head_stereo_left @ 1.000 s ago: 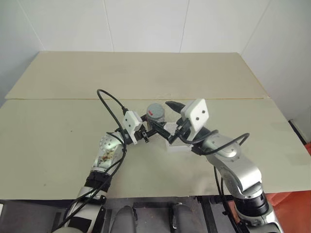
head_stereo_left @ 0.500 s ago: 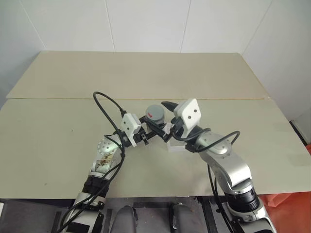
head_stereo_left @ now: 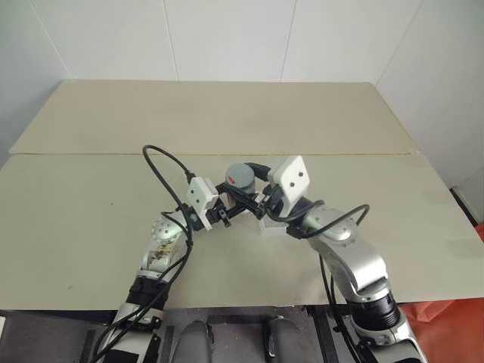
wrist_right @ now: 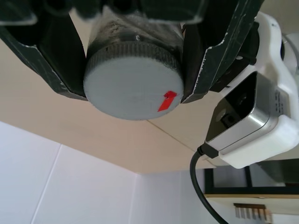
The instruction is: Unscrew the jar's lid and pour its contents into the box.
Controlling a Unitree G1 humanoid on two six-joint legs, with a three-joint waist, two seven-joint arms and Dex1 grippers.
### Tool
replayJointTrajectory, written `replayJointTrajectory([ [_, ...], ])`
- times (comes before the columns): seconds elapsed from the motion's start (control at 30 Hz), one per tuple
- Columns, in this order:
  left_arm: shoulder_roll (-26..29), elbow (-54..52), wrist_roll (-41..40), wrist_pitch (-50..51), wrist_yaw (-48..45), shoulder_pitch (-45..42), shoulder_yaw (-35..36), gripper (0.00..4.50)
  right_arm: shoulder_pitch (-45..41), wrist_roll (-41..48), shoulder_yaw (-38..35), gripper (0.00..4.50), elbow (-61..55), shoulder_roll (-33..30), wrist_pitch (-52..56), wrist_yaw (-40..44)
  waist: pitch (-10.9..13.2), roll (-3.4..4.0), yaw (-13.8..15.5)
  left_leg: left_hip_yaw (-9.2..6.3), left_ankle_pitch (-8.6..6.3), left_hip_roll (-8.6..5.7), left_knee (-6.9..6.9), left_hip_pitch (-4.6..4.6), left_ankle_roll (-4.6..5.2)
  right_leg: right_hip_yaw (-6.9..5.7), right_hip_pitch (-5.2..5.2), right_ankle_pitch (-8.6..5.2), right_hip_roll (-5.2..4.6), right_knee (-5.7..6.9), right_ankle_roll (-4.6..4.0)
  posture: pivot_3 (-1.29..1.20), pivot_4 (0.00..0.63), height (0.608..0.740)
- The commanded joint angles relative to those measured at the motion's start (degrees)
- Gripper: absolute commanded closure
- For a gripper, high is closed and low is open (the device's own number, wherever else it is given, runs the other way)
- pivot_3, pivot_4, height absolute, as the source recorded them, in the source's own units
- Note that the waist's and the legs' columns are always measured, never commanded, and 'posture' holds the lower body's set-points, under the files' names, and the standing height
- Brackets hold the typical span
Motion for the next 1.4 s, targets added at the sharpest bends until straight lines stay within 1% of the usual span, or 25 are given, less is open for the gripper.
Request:
replayJointTrajectory([
  [0.03, 1.7, -7.3, -4.4, 3.5, -5.3, 1.9, -1.3, 2.46, -2.1, 8.3, -4.1, 1.70, 1.0, -3.2, -4.6, 12.4, 0.0, 0.00, 0.0, 0.00, 0.00, 0.00, 0.00, 0.01, 0.00, 0.00, 0.01, 0.00, 0.00, -0.02, 0.00, 0.00, 0.150, 0.740],
  [0.13, 4.1, -12.9, -7.0, 8.1, -7.8, 4.0, -2.1, 2.46, -6.1, 13.7, -5.9, 1.70, 7.0, -7.0, -4.4, 23.6, 0.0, 0.00, -0.2, 0.00, 0.00, 0.01, 0.01, 0.04, 0.00, 0.00, 0.02, 0.01, 0.00, 0.02, 0.00, 0.00, 0.150, 0.740],
  [0.2, 5.5, -15.5, -7.9, 10.1, -9.1, 4.9, -2.8, 2.46, -8.4, 15.8, -6.3, 1.70, 10.7, -8.4, -4.3, 28.9, 0.0, 0.00, -0.2, 0.00, 0.02, 0.02, 0.01, 0.08, 0.04, 0.02, 0.03, 0.04, 0.02, 0.05, -0.03, 0.00, 0.150, 0.740],
  [0.3, 6.7, -18.4, -8.6, 11.9, -10.4, 5.7, -3.8, 2.46, -13.2, 16.1, -5.1, 1.70, 17.7, -10.2, -6.2, 38.1, 0.0, 0.01, -0.2, -0.01, 0.05, 0.04, 0.00, 0.21, 0.08, 0.01, 0.10, 0.06, 0.05, 0.10, -0.07, 0.00, 0.150, 0.740],
  [0.43, 6.3, -20.5, -8.9, 12.7, -10.3, 6.1, -4.7, 2.46, -20.2, 16.9, -3.8, 1.70, 27.1, -10.2, -7.6, 50.2, 0.0, 0.01, -0.1, 0.01, 0.07, 0.04, 0.03, 0.24, 0.10, 0.03, 0.13, 0.10, 0.06, 0.09, -0.09, 0.00, 0.150, 0.740],
  [0.6, 5.8, -21.8, -8.8, 12.8, -9.1, 6.3, -4.8, 2.46, -25.3, 14.5, -2.3, 1.70, 35.9, -10.2, -10.3, 58.7, 0.0, 0.01, 0.0, 0.02, 0.07, 0.05, 0.02, 0.23, 0.09, 0.03, 0.12, 0.11, 0.06, 0.08, -0.09, 0.00, 0.150, 0.740],
  [0.67, 5.7, -21.9, -8.6, 12.6, -8.5, 6.5, -4.7, 2.46, -26.1, 13.6, -2.2, 1.70, 38.0, -10.1, -11.8, 60.0, 0.0, 0.01, 0.0, 0.03, 0.07, 0.04, 0.02, 0.21, 0.09, 0.03, 0.12, 0.11, 0.06, 0.07, -0.09, 0.00, 0.150, 0.740],
  [0.73, 5.8, -22.1, -8.5, 12.6, -8.1, 6.7, -4.7, 2.46, -26.5, 13.2, -2.6, 1.70, 39.0, -10.0, -11.6, 59.0, 0.0, 0.01, 0.0, 0.03, 0.07, 0.04, 0.02, 0.20, 0.09, 0.03, 0.11, 0.11, 0.06, 0.06, -0.09, 0.00, 0.150, 0.740],
  [0.8, 5.7, -22.2, -8.6, 12.7, -7.7, 7.0, -4.5, 2.46, -26.4, 12.8, -2.9, 1.00, 39.3, -10.0, -13.0, 58.6, 0.0, 0.01, 0.0, 0.03, 0.07, 0.05, 0.02, 0.19, 0.09, 0.03, 0.10, 0.11, 0.05, 0.07, -0.09, 0.00, 0.150, 0.740],
  [0.83, 5.5, -22.1, -8.4, 12.4, -7.3, 7.3, -4.5, 2.46, -26.2, 13.0, -3.7, 0.82, 39.0, -10.0, -12.8, 57.7, 0.0, 0.02, 0.0, 0.03, 0.07, 0.04, 0.02, 0.19, 0.09, 0.03, 0.10, 0.11, 0.05, 0.08, -0.09, 0.00, 0.150, 0.740],
  [0.9, 5.0, -21.6, -8.2, 11.9, -6.4, 7.7, -4.1, 2.46, -25.7, 13.8, -5.2, 0.20, 37.8, -10.4, -12.5, 56.5, 0.0, 0.02, 0.1, 0.04, 0.07, 0.04, 0.02, 0.19, 0.09, 0.03, 0.10, 0.11, 0.04, 0.09, -0.09, 0.00, 0.150, 0.740],
  [0.93, 4.9, -21.3, -8.1, 11.9, -6.3, 7.8, -4.0, 2.46, -25.3, 14.3, -6.0, 0.02, 36.8, -10.8, -11.9, 55.8, 0.0, 0.01, 0.1, 0.04, 0.08, 0.04, 0.02, 0.20, 0.08, 0.03, 0.10, 0.11, 0.04, 0.09, -0.09, 0.00, 0.150, 0.740],
  [1.0, 4.8, -20.5, -7.8, 11.7, -6.2, 8.0, -3.7, 2.46, -23.6, 14.6, -8.2, 0.02, 33.8, -11.2, -12.2, 52.3, 0.0, 0.02, 0.2, 0.04, 0.08, 0.04, 0.02, 0.19, 0.08, 0.03, 0.10, 0.12, 0.04, 0.09, -0.09, 0.00, 0.150, 0.740],
  [1.07, 4.5, -19.8, -7.4, 11.0, -5.8, 8.1, -3.5, 2.46, -21.2, 14.4, -10.6, 0.02, 29.5, -11.2, -12.5, 47.0, 0.0, 0.02, 0.2, 0.04, 0.08, 0.05, 0.01, 0.20, 0.08, 0.02, 0.09, 0.12, 0.05, 0.09, -0.09, 0.00, 0.150, 0.740],
  [1.1, 3.9, -19.5, -7.3, 10.6, -5.3, 8.1, -3.3, 2.46, -19.5, 14.7, -12.2, 0.02, 26.3, -11.1, -11.7, 43.7, 0.0, 0.02, 0.2, 0.03, 0.08, 0.05, 0.00, 0.19, 0.08, 0.02, 0.08, 0.12, 0.05, 0.09, -0.09, 0.00, 0.150, 0.740],
  [1.17, 3.1, -18.9, -7.0, 10.2, -4.3, 8.0, -3.0, 2.46, -16.4, 17.6, -14.6, 0.02, 20.3, -11.9, -7.8, 40.0, 0.0, 0.02, 0.4, 0.04, 0.08, 0.04, 0.01, 0.16, 0.07, 0.02, 0.07, 0.12, 0.03, 0.09, -0.09, 0.00, 0.150, 0.740],
  [1.23, 2.9, -18.3, -6.6, 9.8, -4.3, 7.8, -3.0, 2.46, -12.4, 17.0, -15.5, 0.02, 14.6, -12.4, -8.2, 37.0, 0.0, 0.02, 0.7, 0.05, 0.08, 0.03, 0.01, 0.12, 0.07, 0.02, 0.07, 0.13, 0.00, 0.04, -0.07, 0.00, 0.150, 0.740],
  [1.33, 2.8, -17.0, -6.1, 9.2, -4.7, 7.5, -3.0, 2.46, -5.6, 17.1, -16.0, 0.02, 4.6, -12.1, -5.3, 29.0, 0.0, 0.03, 0.8, 0.05, 0.08, 0.03, -0.02, 0.13, 0.07, 0.02, 0.06, 0.13, 0.02, 0.03, -0.06, 0.00, 0.150, 0.740],
  [1.4, 2.8, -16.0, -5.6, 8.7, -4.8, 7.2, -3.2, 2.46, -2.7, 17.1, -15.2, 0.02, -0.8, -11.5, -2.7, 23.8, 0.0, 0.05, 0.6, 0.05, 0.08, 0.03, -0.01, 0.14, 0.07, 0.04, 0.04, 0.14, 0.03, 0.07, -0.06, 0.00, 0.150, 0.740],
])
